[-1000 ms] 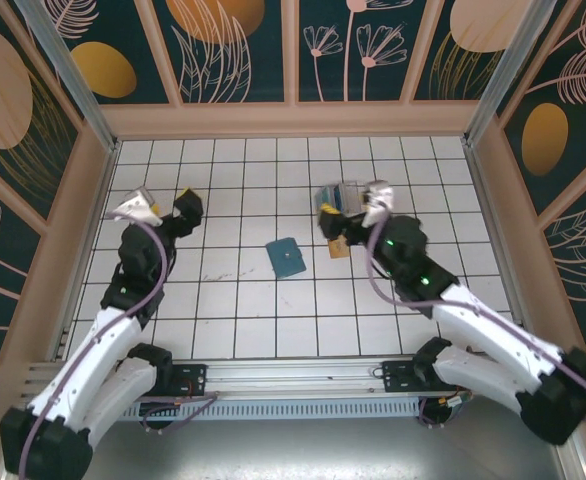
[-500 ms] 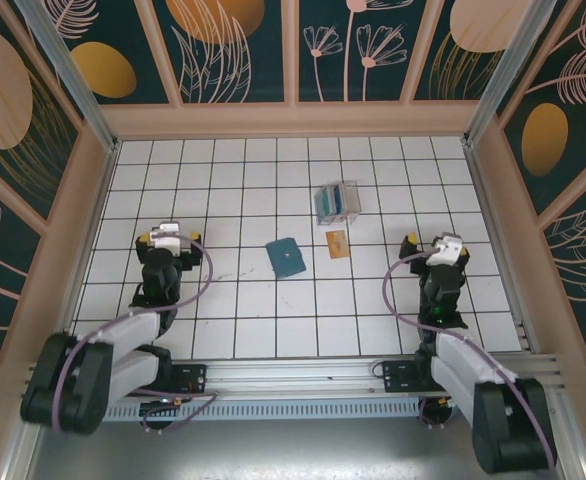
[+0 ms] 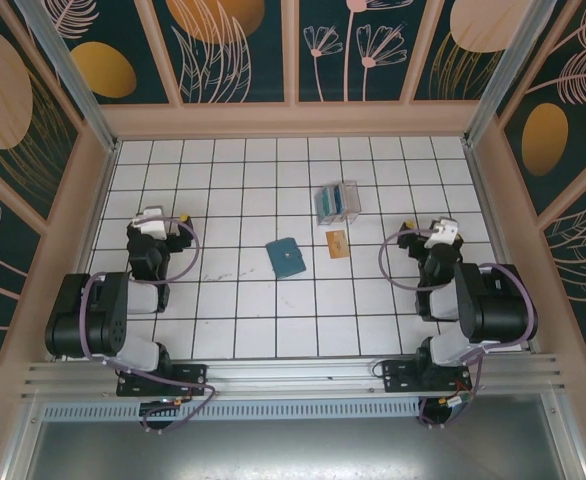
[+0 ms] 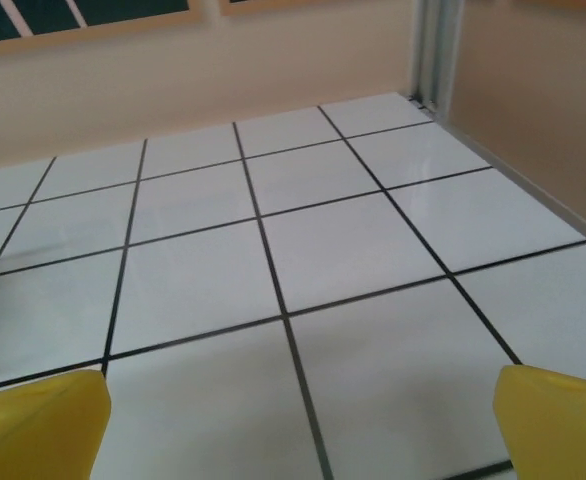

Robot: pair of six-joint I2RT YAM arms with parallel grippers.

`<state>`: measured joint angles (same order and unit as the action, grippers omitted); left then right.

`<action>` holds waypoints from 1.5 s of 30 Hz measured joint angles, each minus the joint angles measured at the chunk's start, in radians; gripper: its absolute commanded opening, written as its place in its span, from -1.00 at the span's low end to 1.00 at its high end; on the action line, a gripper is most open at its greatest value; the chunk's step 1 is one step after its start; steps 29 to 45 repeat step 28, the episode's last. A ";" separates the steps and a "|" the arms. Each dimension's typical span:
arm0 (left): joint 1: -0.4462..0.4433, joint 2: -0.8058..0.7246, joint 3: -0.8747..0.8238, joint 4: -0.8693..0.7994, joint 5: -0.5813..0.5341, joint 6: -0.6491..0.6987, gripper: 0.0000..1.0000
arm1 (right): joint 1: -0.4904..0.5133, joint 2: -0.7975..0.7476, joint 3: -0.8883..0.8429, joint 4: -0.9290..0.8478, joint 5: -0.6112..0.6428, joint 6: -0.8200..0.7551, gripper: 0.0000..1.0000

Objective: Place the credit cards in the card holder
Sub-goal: Reset both arms

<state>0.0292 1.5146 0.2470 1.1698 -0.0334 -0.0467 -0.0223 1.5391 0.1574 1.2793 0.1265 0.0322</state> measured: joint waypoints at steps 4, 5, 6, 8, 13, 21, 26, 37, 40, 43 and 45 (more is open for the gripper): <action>0.000 0.012 -0.003 0.022 0.007 -0.011 0.97 | 0.000 0.000 0.037 -0.003 -0.021 0.000 0.98; 0.000 0.012 -0.003 0.030 0.007 -0.013 0.98 | 0.000 0.000 0.040 -0.003 -0.023 0.000 0.98; 0.000 0.012 -0.003 0.038 0.007 -0.014 0.97 | 0.000 0.000 0.043 -0.006 -0.023 0.000 0.98; 0.000 0.012 -0.003 0.053 0.007 -0.015 0.98 | 0.002 0.000 0.047 -0.013 -0.024 0.000 0.98; 0.000 0.012 -0.006 0.061 0.007 -0.018 0.98 | 0.003 0.000 0.057 -0.031 -0.046 -0.001 0.98; 0.000 0.012 -0.006 0.061 0.007 -0.018 0.98 | 0.002 0.000 0.066 -0.057 -0.077 -0.004 0.98; 0.000 0.012 -0.006 0.061 0.007 -0.018 0.97 | 0.002 0.000 0.066 -0.058 -0.084 -0.008 0.98; 0.000 0.012 -0.006 0.061 0.007 -0.019 0.98 | 0.002 0.000 0.066 -0.057 -0.095 -0.008 0.98; 0.000 0.012 -0.006 0.061 0.007 -0.019 0.98 | 0.002 0.000 0.066 -0.057 -0.095 -0.008 0.98; 0.000 0.012 -0.006 0.061 0.007 -0.019 0.98 | 0.002 0.000 0.066 -0.057 -0.095 -0.008 0.98; 0.000 0.012 -0.006 0.061 0.007 -0.019 0.98 | 0.002 0.000 0.066 -0.057 -0.095 -0.008 0.98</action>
